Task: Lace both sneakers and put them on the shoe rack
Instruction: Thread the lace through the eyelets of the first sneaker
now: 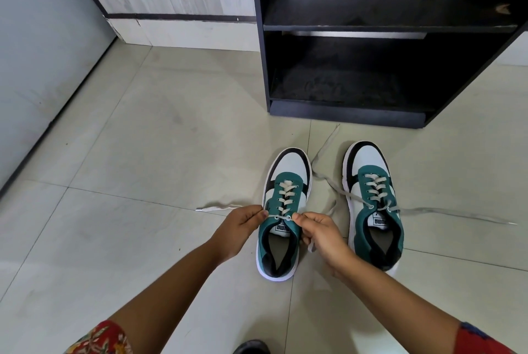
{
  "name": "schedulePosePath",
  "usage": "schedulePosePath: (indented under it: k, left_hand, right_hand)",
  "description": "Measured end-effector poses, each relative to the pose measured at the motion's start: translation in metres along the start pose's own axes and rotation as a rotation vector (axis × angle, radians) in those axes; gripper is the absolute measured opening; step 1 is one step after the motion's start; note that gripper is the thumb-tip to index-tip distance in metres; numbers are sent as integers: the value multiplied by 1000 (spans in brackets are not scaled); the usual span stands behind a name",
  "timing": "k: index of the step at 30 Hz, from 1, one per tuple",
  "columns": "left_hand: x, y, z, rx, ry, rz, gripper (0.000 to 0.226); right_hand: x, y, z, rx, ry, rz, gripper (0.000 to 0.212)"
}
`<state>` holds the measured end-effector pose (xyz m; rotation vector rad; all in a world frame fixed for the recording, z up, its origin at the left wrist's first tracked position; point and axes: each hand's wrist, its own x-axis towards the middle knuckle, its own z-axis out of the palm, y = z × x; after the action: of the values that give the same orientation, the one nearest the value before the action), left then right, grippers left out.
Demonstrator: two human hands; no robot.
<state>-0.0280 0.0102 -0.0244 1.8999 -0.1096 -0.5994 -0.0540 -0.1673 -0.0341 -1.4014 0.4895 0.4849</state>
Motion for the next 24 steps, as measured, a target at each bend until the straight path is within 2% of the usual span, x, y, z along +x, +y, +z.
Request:
schedulePosePath:
  k: [5, 8, 10, 12, 16, 19, 24]
  left_hand:
    - [-1, -1, 0, 23, -10, -37, 34]
    - [0, 4, -8, -138, 74, -114, 29]
    - [0, 9, -10, -256, 112, -162, 31]
    - [1, 16, -5, -355, 65, -158, 41]
    - [12, 24, 4, -539, 21, -224, 33]
    - [15, 23, 2, -544, 45, -251, 29]
    - [14, 20, 5, -473, 62, -193, 27]
  right_hand:
    - [-5, -6, 0, -3, -18, 14, 42]
    - [-8, -14, -4, -15, -23, -25, 35]
    - [-8, -15, -6, 62, -9, -59, 29]
    - [-8, -16, -1, 161, 2, -111, 33]
    - [-6, -22, 7, 410, -64, -151, 38]
    - [-2, -23, 3, 451, -65, -105, 31]
    - [2, -17, 1, 454, -42, -57, 31]
